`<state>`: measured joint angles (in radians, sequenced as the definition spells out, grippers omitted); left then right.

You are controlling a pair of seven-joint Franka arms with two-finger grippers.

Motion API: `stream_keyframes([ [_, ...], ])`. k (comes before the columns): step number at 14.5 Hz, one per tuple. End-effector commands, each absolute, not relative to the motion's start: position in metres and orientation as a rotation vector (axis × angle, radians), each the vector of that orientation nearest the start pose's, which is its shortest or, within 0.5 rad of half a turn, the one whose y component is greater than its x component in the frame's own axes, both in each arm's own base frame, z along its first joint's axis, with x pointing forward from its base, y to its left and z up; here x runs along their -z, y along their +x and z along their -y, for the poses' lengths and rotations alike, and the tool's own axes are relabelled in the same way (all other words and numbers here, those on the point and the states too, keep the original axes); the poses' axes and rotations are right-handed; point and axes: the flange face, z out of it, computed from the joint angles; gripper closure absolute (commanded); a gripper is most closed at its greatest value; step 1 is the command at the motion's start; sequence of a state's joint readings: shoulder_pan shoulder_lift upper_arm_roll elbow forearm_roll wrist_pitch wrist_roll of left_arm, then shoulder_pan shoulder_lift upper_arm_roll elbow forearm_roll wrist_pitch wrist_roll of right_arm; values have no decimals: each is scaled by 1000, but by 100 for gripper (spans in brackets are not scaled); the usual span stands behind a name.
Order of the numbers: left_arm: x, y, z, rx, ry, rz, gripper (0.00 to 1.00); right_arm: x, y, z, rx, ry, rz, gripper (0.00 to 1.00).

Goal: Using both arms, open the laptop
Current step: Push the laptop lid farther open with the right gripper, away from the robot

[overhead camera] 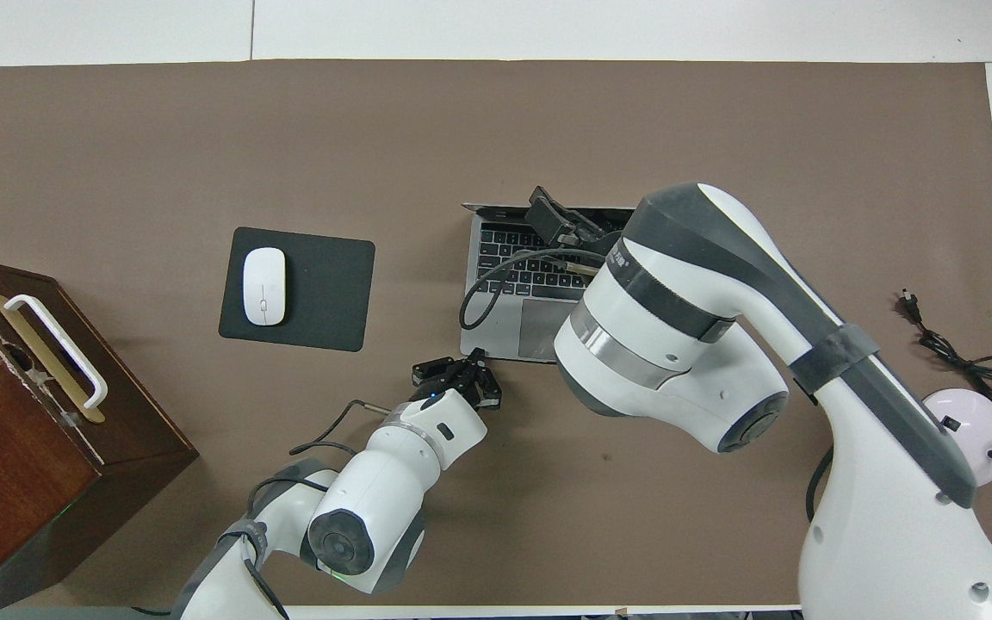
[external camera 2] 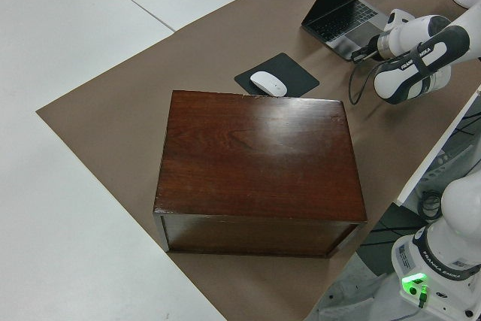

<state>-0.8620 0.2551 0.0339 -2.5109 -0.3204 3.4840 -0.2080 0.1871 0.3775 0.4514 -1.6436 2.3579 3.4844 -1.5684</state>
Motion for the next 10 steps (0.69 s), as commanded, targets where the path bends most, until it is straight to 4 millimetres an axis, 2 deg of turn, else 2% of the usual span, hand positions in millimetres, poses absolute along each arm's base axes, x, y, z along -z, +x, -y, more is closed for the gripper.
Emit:
stream_keyframes([
  [1, -245, 389, 349, 1067, -3262, -437, 100, -417, 561, -262, 986, -2375, -453, 0],
  [10, -245, 389, 349, 1067, -3262, -437, 100, -426, 579, -249, 1040, -2340, -440, 0],
])
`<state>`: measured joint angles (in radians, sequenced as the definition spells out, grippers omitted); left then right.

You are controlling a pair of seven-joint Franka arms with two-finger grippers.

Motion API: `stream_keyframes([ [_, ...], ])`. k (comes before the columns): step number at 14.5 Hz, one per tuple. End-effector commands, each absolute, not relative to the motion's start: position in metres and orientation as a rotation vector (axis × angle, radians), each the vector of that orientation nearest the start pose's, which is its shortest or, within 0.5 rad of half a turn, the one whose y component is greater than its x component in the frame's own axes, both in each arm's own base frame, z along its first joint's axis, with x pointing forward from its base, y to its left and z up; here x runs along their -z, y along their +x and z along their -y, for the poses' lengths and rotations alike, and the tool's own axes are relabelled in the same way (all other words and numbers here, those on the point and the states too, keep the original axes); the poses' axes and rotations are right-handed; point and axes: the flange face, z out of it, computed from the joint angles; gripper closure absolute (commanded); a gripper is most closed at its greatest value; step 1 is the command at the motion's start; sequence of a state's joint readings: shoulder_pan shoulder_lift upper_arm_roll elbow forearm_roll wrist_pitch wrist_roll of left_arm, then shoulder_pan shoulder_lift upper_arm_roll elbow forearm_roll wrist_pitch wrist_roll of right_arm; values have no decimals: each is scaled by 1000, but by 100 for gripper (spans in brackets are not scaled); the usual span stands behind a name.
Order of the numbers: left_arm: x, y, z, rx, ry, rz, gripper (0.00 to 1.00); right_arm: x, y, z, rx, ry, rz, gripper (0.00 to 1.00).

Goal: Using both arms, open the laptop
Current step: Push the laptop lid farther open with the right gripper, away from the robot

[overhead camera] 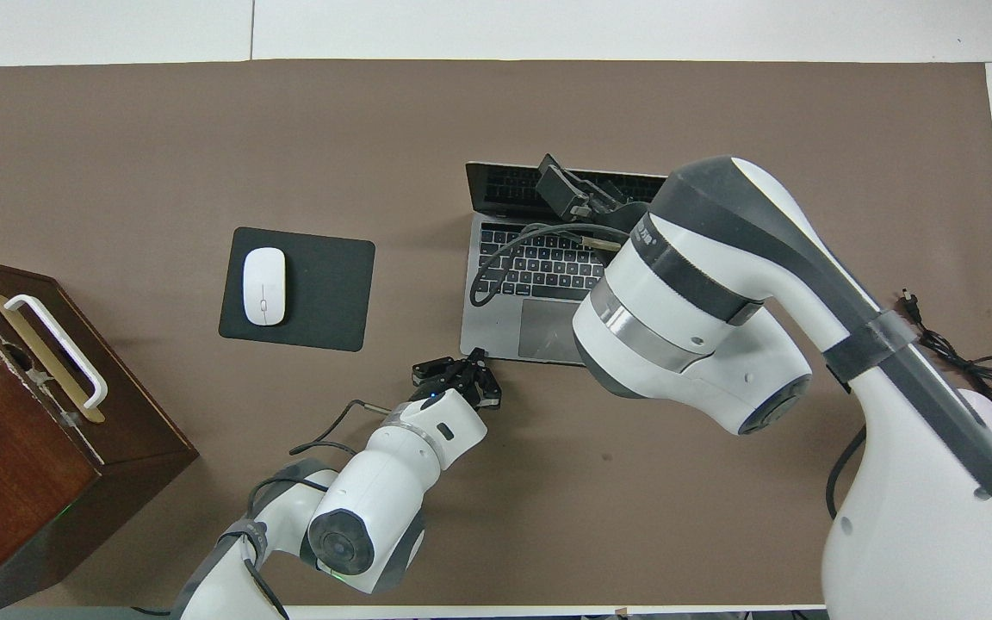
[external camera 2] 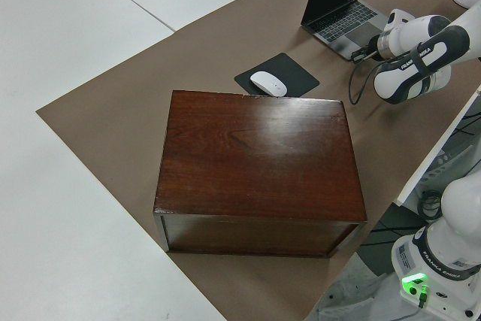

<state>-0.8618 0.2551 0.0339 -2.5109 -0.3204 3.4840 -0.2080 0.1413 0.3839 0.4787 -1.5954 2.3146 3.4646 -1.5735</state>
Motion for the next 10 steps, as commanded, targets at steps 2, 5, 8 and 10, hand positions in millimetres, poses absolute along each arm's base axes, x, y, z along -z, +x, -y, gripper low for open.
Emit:
stream_keyframes([
  [2, -245, 389, 349, 1067, -3262, -437, 100, -425, 580, -249, 1046, -2346, -431, 0],
  [5, -245, 389, 349, 1067, -3262, -437, 100, -424, 583, -245, 1053, -2350, -428, 0],
  [8, -245, 389, 349, 1067, -3262, -437, 100, -426, 580, -256, 1022, -2332, -417, 0],
  [10, -245, 389, 349, 1064, -3261, -437, 100, -423, 580, -258, 997, -2323, -425, 0],
])
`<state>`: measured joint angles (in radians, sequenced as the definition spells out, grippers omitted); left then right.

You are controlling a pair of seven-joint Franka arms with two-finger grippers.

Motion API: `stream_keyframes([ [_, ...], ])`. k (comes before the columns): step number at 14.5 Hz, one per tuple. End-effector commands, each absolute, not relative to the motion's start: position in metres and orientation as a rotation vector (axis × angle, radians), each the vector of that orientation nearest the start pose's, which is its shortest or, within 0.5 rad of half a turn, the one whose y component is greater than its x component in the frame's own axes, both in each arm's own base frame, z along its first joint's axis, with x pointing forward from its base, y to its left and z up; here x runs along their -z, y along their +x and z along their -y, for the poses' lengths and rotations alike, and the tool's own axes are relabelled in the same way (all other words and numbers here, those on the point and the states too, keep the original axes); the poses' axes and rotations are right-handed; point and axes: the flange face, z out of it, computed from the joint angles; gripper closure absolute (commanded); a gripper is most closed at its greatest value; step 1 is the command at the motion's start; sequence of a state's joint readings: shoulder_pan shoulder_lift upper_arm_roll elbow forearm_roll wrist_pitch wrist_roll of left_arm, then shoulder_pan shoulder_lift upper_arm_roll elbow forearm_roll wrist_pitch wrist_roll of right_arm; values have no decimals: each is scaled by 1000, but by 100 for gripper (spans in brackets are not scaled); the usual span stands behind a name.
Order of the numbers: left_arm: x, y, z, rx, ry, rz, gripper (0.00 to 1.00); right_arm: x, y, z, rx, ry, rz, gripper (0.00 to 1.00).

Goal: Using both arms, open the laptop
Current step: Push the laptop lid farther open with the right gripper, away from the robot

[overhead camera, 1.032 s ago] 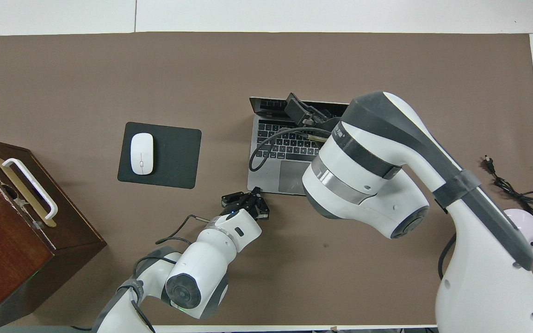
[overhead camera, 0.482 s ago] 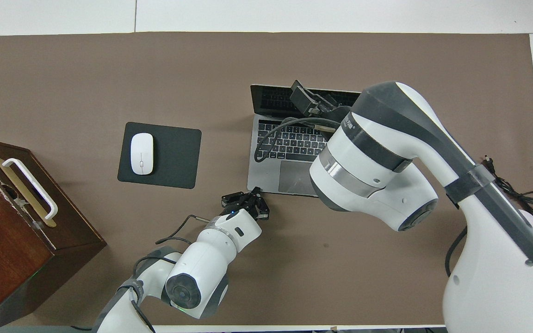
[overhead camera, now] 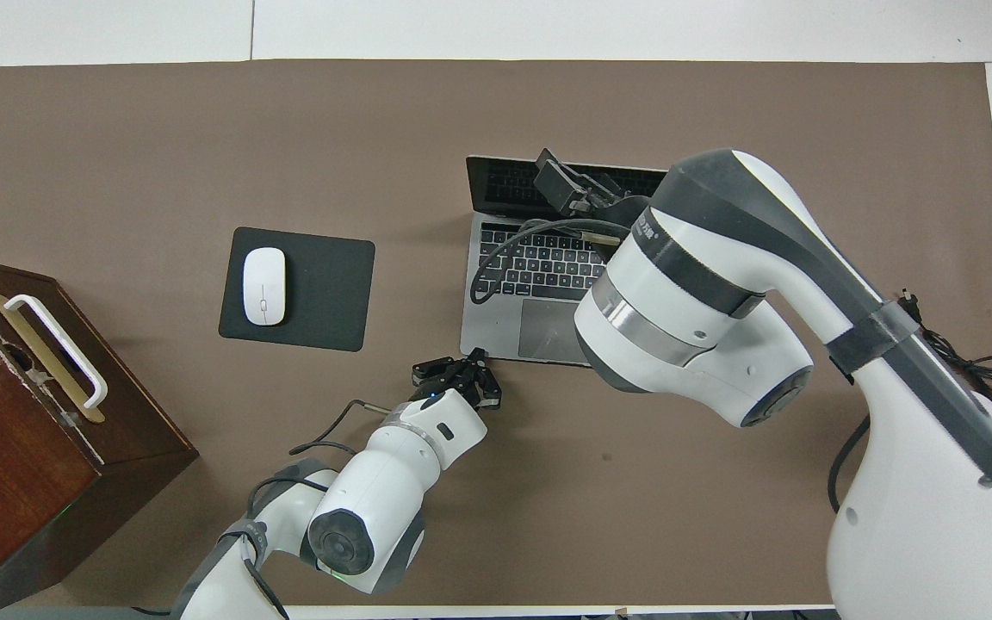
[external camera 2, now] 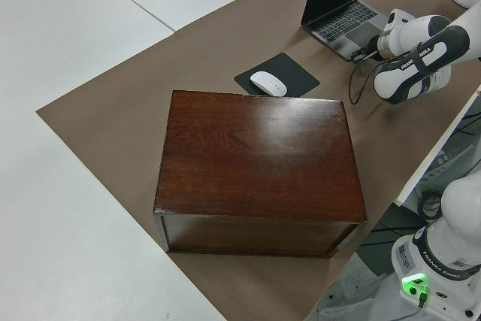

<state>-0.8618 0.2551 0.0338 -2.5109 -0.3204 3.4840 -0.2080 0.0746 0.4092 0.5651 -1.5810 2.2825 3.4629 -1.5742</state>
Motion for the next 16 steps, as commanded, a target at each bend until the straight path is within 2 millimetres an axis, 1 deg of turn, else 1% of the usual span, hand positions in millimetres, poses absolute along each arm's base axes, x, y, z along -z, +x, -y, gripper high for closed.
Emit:
stream_keyframes([
  [1, -241, 389, 349, 1055, -3261, -435, 100, -426, 584, -256, 1000, -2310, -433, 0],
  [3, -241, 389, 348, 1055, -3261, -435, 100, -431, 588, -253, 1030, -2306, -413, 0],
  [4, -241, 389, 348, 1054, -3259, -436, 100, -435, 593, -250, 1071, -2317, -370, 0],
  [6, -241, 389, 348, 1053, -3260, -433, 100, -437, 599, -246, 1094, -2315, -359, 0],
  [11, -240, 390, 346, 1053, -3257, -429, 100, -437, 599, -246, 1086, -2309, -376, 0],
  [15, -240, 390, 347, 1052, -3258, -429, 100, -441, 593, -261, 1065, -2288, -361, 0],
  [16, -240, 390, 346, 1053, -3257, -429, 100, -451, 589, -274, 1043, -2250, -373, 0],
])
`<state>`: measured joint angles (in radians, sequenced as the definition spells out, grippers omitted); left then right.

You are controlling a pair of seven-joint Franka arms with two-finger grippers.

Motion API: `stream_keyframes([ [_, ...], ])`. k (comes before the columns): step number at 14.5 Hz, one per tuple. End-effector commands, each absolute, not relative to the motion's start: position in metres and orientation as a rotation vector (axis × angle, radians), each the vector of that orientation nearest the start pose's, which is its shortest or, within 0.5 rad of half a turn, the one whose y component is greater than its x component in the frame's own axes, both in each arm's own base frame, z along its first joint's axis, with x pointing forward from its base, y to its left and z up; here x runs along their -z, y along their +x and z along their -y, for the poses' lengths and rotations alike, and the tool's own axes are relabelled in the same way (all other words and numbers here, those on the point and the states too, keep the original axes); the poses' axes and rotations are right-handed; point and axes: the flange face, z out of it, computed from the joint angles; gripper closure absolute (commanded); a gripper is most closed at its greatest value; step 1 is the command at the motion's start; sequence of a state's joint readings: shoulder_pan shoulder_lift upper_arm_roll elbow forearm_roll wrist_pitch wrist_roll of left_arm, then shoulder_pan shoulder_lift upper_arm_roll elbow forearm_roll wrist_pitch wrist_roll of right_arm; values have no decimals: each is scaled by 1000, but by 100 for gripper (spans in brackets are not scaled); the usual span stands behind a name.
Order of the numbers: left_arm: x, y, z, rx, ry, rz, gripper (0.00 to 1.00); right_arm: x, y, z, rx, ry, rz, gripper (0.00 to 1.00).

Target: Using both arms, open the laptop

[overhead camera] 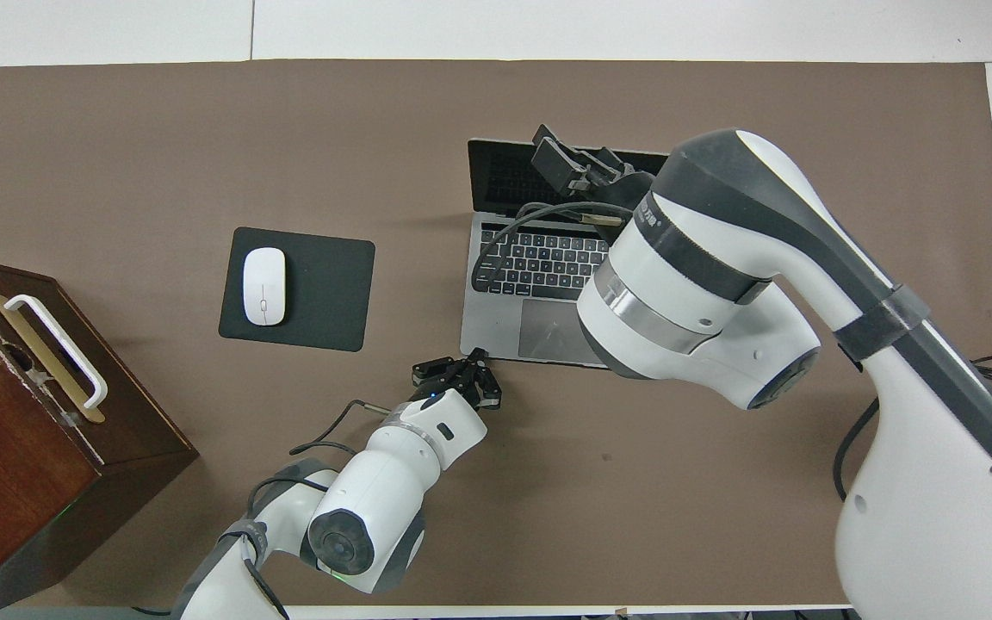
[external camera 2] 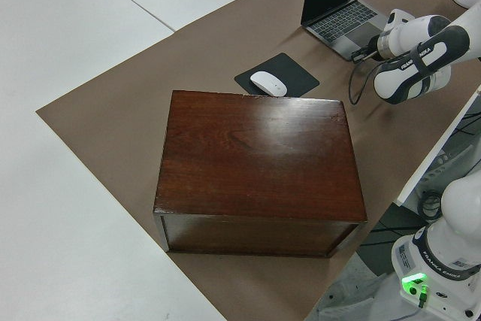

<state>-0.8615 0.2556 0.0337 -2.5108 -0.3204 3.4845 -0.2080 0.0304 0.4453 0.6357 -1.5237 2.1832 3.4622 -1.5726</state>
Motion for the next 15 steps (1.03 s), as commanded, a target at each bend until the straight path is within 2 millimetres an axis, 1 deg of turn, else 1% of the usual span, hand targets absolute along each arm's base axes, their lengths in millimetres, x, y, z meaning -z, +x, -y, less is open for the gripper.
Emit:
stream_keyframes([
  [1, -240, 390, 346, 1053, -3257, -426, 100, -462, 586, -283, 1012, -2201, -422, 0],
  [2, -240, 390, 346, 1053, -3257, -429, 100, -470, 582, -288, 996, -2171, -460, 0],
  [3, -240, 390, 346, 1053, -3257, -426, 100, -476, 581, -291, 1008, -2167, -452, 0],
  [5, -240, 390, 346, 1052, -3258, -429, 100, -480, 576, -295, 1011, -2177, -449, 0],
  [6, -240, 390, 346, 1053, -3257, -426, 100, -488, 571, -304, 998, -2157, -441, 0],
  [7, -241, 391, 346, 1055, -3258, -424, 100, -494, 568, -307, 995, -2144, -436, 0],
  [8, -241, 391, 346, 1057, -3260, -416, 100, -500, 567, -307, 1006, -2138, -430, 0],
  [11, -256, 396, 348, 1101, -3276, -363, 100, -505, 569, -300, 1025, -2136, -428, 0],
  [14, -273, 397, 346, 1113, -3290, -337, 100, -509, 577, -294, 1110, -2162, -346, 0],
  [15, -277, 399, 340, 1095, -3296, -319, 100, -510, 579, -292, 1143, -2178, -300, 0],
])
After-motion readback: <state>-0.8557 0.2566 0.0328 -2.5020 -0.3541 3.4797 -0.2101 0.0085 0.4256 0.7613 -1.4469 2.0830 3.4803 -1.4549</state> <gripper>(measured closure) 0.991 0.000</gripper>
